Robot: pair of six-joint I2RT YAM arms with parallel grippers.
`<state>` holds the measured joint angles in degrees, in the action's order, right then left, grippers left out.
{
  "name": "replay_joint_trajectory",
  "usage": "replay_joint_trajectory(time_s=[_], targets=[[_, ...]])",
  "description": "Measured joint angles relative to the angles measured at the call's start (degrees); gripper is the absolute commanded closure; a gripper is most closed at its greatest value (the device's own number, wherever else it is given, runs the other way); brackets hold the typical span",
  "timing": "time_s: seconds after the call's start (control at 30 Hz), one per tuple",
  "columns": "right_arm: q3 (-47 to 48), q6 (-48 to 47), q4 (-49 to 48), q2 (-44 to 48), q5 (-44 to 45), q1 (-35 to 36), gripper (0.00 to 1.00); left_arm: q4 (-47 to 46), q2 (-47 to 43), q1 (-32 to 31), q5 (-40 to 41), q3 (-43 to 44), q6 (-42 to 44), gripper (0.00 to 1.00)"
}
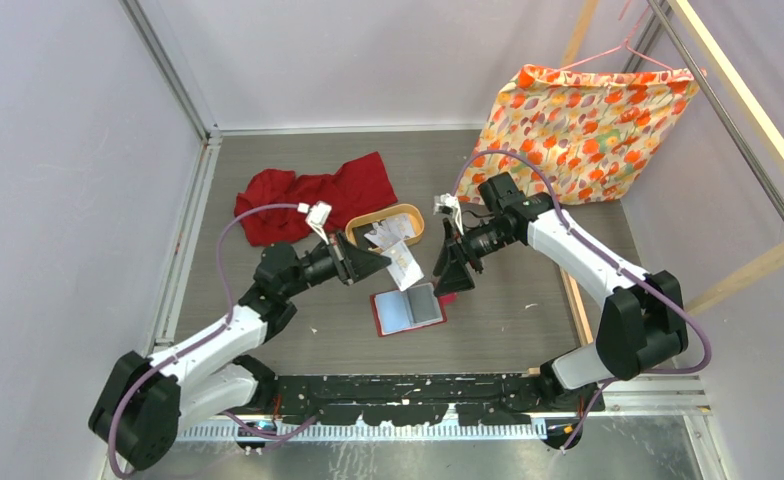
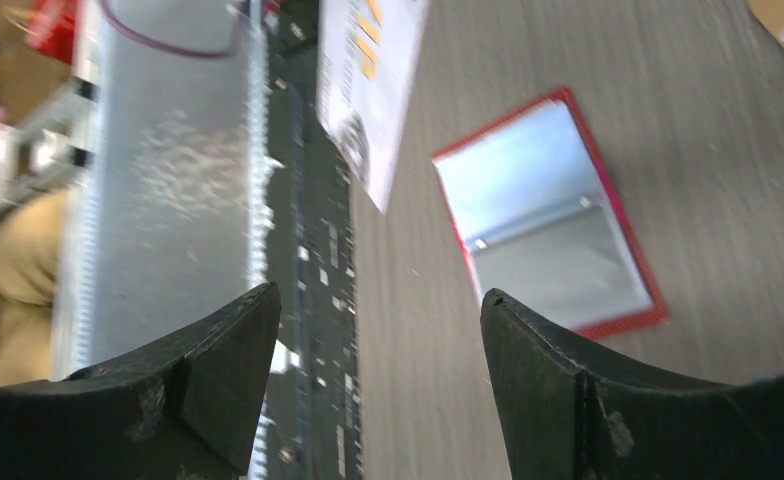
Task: Put the credit cards into the card holder
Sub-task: Insert the credit card into the card holder.
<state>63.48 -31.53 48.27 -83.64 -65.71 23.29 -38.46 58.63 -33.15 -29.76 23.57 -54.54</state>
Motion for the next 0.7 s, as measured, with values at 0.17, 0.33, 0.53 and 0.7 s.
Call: replay_joint_trajectory(time_s=[0.17, 0.33, 0.53, 0.7], targets=[[-0.3, -6.1, 2.6, 0.3, 9.5, -0.2, 0.52, 7.0, -5.9, 2.0, -4.5, -4.5, 2.6, 1.00], [-1.2, -5.5, 1.9, -2.2, 16.3, 1.1, 0.73, 8.9, -10.3, 2.0, -4.5, -13.0, 3.2, 1.00], [0.9, -2.3, 1.3, -12.9, 24.3, 5.3, 0.79, 7.9, -10.9, 2.0, -1.5, -17.4, 3.1, 1.00], [2.6, 0.7, 1.3, -18.3, 26.9, 7.0, 0.79, 1.6, -3.4, 2.0, -0.3, -17.2, 2.7, 1.00]])
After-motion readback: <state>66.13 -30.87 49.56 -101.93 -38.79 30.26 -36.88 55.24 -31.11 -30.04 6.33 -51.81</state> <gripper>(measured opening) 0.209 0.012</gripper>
